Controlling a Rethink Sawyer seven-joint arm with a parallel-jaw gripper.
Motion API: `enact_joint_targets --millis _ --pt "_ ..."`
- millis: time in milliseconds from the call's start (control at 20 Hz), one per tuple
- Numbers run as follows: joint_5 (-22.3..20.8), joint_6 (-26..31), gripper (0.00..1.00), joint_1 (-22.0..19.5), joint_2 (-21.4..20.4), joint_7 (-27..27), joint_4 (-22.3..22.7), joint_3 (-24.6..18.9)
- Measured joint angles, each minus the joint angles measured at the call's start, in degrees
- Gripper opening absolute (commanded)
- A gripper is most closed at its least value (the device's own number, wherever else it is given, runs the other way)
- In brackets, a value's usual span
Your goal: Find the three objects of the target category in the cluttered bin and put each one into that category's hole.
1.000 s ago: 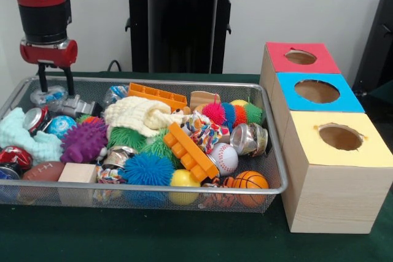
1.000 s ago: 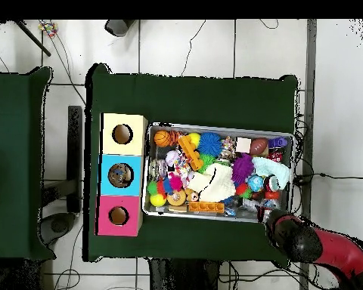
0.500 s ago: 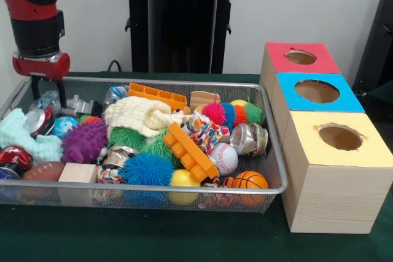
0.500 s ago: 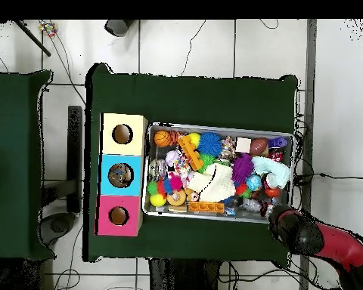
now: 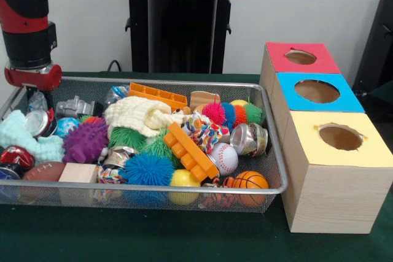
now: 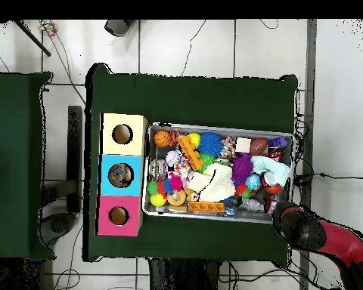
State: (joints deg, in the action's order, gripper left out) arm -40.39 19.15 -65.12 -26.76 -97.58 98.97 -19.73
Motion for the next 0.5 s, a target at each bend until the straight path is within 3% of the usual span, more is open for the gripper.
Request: enact_joint_targets --millis 500 --pt "0.0 0.0 0.0 0.0 -0.7 0.0 0.5 0.0"
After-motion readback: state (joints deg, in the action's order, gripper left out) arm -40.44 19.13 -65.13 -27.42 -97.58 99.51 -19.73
